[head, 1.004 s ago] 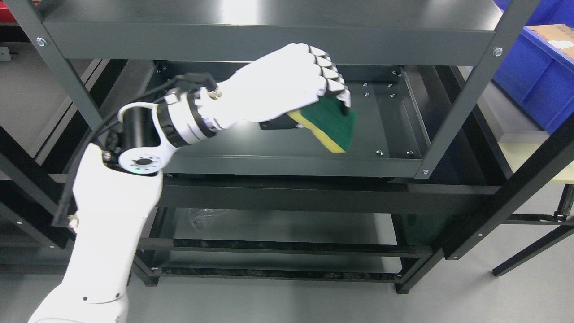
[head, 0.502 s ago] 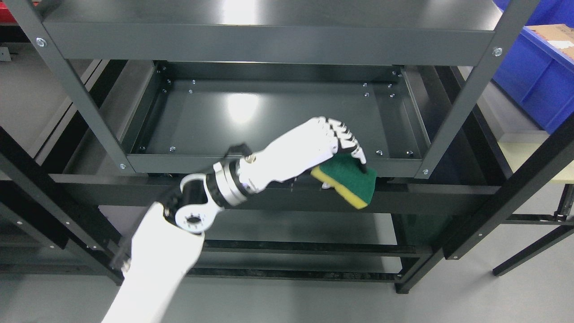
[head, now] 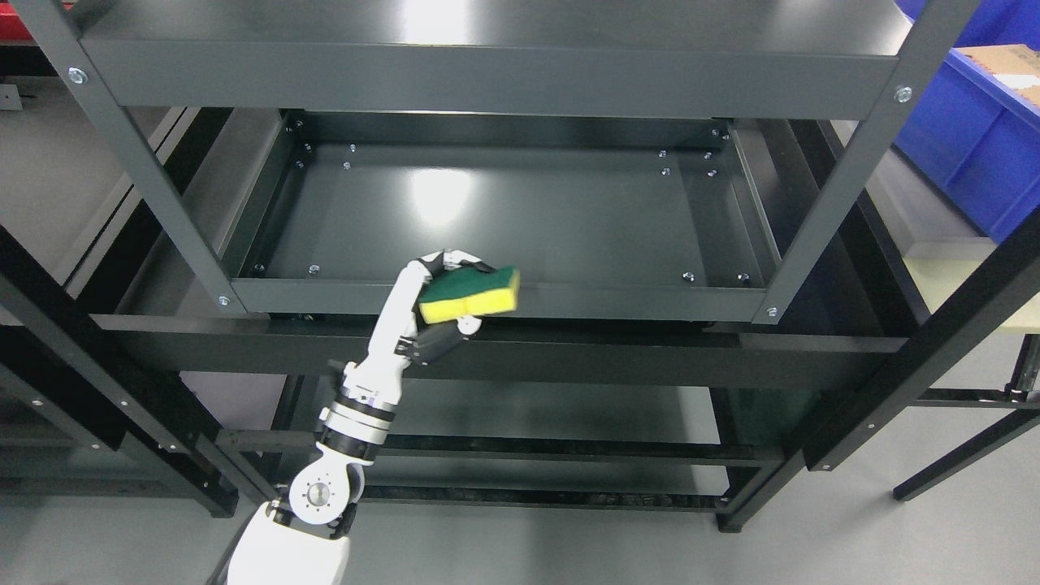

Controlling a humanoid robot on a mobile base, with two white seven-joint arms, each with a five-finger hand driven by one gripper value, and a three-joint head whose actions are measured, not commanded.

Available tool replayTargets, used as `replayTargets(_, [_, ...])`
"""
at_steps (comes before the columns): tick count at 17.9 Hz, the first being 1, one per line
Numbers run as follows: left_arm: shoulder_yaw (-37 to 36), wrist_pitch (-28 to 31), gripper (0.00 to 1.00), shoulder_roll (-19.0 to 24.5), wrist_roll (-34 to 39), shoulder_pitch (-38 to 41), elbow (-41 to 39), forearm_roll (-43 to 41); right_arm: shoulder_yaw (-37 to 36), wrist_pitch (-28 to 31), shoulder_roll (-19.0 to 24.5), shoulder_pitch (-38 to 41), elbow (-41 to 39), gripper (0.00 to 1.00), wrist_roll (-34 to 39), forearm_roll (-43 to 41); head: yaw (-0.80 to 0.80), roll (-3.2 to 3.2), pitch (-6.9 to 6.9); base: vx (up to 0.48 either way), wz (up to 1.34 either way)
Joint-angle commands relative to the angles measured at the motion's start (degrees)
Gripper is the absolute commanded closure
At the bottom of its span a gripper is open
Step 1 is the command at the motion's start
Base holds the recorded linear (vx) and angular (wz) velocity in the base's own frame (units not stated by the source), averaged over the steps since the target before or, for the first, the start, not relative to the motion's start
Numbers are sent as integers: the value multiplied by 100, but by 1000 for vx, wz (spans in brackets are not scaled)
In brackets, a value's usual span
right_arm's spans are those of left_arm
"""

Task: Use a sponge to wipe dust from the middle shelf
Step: 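Lift the sponge out of the shelf with the left hand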

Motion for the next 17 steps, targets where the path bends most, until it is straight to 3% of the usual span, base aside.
replayTargets(1, [1190, 858, 100, -1, 56, 244, -534, 887, -3, -1, -100, 0, -100, 0, 17, 0, 0, 0, 0, 0, 0])
replayTargets(7, [627, 894, 100, -1, 117, 15, -946, 1001, -3, -1, -100, 0, -100, 0, 17, 0, 0, 0, 0, 0, 0])
replayTargets(17, [689, 1149, 100, -1, 188, 23, -965, 1169, -3, -1, -100, 0, -100, 0, 17, 0, 0, 0, 0, 0, 0])
